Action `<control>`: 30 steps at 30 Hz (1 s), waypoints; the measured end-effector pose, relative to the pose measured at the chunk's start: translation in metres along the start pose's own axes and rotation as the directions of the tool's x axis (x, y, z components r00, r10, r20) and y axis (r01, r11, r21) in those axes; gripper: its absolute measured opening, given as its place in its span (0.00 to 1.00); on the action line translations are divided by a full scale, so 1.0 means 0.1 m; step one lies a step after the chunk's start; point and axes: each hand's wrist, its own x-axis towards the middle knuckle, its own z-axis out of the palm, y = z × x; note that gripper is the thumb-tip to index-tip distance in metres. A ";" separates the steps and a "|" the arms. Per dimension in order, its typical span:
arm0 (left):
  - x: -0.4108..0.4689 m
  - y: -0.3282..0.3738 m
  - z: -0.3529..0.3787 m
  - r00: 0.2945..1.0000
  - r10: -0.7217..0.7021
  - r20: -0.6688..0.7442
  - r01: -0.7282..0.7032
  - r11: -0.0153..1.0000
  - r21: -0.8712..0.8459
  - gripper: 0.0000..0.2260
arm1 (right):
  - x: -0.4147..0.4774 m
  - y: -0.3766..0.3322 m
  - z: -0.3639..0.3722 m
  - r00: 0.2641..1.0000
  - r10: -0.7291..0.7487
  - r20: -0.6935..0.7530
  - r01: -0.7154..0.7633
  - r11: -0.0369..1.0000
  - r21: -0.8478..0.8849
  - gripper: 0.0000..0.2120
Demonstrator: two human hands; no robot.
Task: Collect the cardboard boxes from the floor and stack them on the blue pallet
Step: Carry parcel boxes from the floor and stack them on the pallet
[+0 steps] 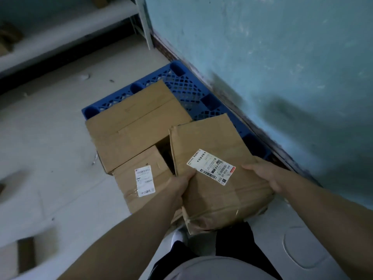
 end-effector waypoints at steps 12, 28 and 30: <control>0.74 -0.10 0.72 0.966 -0.207 -0.154 0.163 0.953 -0.255 0.30 | 1.42 -0.32 -0.41 0.977 0.049 0.209 0.001 0.973 -0.232 0.26; 1.59 -0.58 0.81 0.965 -0.082 -0.247 0.130 0.974 0.184 0.21 | 2.38 0.17 0.42 0.959 -0.043 0.281 0.202 0.798 -0.568 0.36; 1.72 -0.67 0.79 0.970 -0.074 -0.232 0.131 0.961 0.242 0.26 | 2.45 0.23 0.42 0.973 -0.070 0.221 0.193 0.773 -0.605 0.37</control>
